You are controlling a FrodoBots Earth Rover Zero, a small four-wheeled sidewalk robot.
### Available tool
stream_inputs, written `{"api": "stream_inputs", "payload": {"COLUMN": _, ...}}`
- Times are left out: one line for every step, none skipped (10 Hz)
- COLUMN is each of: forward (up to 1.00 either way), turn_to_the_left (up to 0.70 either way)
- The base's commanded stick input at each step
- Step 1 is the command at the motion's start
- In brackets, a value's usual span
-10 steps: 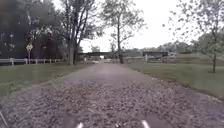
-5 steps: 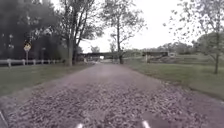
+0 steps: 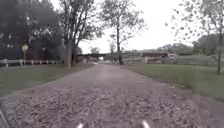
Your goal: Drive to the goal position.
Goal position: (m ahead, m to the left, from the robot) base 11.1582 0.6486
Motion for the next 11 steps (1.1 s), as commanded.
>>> {"api": "stream_inputs", "payload": {"forward": 0.70, "turn_to_the_left": 0.00}}
{"api": "stream_inputs", "payload": {"forward": 0.70, "turn_to_the_left": 0.00}}
{"api": "stream_inputs", "payload": {"forward": 0.70, "turn_to_the_left": 0.00}}
{"api": "stream_inputs", "payload": {"forward": 0.70, "turn_to_the_left": 0.00}}
{"api": "stream_inputs", "payload": {"forward": 0.70, "turn_to_the_left": 0.00}}
{"api": "stream_inputs", "payload": {"forward": 0.70, "turn_to_the_left": 0.00}}
{"api": "stream_inputs", "payload": {"forward": 0.70, "turn_to_the_left": 0.00}}
{"api": "stream_inputs", "payload": {"forward": 0.70, "turn_to_the_left": 0.00}}
{"api": "stream_inputs", "payload": {"forward": 0.70, "turn_to_the_left": 0.00}}
{"api": "stream_inputs", "payload": {"forward": 0.70, "turn_to_the_left": 0.00}}
{"api": "stream_inputs", "payload": {"forward": 0.70, "turn_to_the_left": 0.00}}
